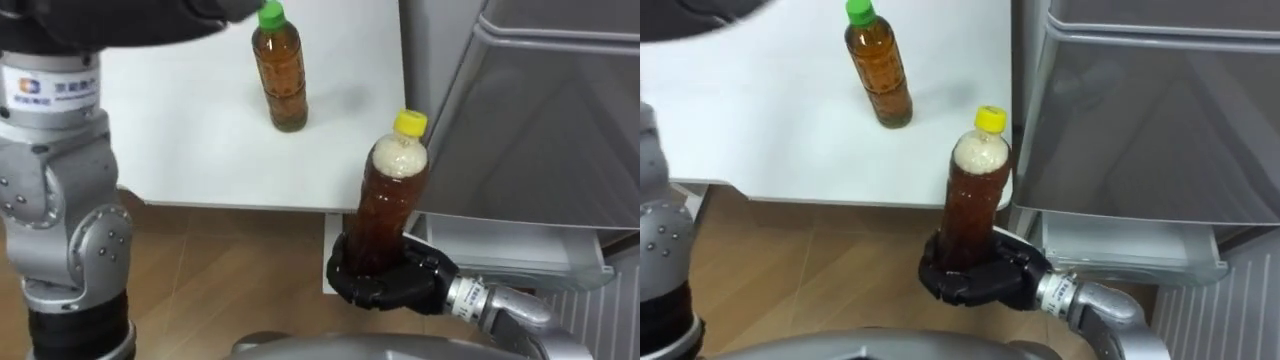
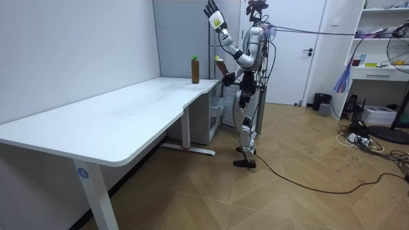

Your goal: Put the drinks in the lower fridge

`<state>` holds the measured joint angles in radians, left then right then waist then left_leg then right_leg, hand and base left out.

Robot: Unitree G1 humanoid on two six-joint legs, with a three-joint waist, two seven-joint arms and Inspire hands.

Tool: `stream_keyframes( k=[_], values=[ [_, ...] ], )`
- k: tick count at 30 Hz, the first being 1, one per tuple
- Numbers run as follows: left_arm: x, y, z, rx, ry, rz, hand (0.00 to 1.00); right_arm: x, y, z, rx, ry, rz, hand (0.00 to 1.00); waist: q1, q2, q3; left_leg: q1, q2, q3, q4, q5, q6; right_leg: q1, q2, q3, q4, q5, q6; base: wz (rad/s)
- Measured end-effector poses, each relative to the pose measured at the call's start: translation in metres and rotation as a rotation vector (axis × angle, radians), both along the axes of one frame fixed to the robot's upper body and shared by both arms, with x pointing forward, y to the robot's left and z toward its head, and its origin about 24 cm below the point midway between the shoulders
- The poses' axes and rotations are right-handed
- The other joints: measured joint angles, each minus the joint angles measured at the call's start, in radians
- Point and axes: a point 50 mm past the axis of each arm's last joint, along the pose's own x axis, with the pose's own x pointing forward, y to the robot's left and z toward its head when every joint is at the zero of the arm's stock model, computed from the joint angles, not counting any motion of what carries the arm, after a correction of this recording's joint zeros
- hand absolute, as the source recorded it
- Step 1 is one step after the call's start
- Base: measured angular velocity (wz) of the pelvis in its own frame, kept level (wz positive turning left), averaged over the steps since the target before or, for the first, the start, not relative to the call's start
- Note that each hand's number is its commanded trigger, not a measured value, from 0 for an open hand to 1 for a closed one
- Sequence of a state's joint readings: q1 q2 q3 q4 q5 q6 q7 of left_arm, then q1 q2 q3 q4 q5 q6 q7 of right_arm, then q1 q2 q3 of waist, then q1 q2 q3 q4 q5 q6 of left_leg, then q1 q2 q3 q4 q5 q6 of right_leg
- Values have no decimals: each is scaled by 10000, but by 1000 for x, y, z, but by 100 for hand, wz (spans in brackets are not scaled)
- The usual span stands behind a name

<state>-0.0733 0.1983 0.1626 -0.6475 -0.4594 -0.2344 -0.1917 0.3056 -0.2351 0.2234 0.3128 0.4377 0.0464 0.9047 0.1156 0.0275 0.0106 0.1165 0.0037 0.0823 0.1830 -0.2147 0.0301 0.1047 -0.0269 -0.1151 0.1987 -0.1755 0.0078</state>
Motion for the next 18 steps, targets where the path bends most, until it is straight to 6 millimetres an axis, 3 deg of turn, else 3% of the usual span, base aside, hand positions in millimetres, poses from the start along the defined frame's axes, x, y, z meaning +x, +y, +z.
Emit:
stream_keyframes(
  k=[4,8,10,12,18],
  values=[
    [-7,26,7,-843,-494,1704,0,-12,-4,-5,-320,405,-455,100,432,68,-42,97,4,37,-31,4,-8,38,1,-5,-5,0,0,-5],
    [-20,52,13,-1698,-1160,3719,0,-16,-12,-7,-638,520,-996,100,822,5,-73,196,-14,30,-136,2,-5,169,-6,-24,-152,-2,3,0],
    [-26,62,14,-1983,-1396,4820,0,-15,-11,-9,-839,513,-1149,100,879,-72,-115,190,-15,-26,-110,4,-7,183,-3,-84,-167,-2,2,7],
    [-29,73,13,-2296,-1479,5940,0,-16,-12,-9,-1061,496,-1165,100,921,-57,-108,287,-12,-37,-81,3,-9,296,2,-115,-241,-1,1,6],
    [-37,112,-18,-3841,-56,8718,0,-15,-18,-11,-1425,574,-1853,100,1097,25,-76,554,-11,-54,-206,1,-11,534,-5,-249,-320,-2,1,1]
  ],
)
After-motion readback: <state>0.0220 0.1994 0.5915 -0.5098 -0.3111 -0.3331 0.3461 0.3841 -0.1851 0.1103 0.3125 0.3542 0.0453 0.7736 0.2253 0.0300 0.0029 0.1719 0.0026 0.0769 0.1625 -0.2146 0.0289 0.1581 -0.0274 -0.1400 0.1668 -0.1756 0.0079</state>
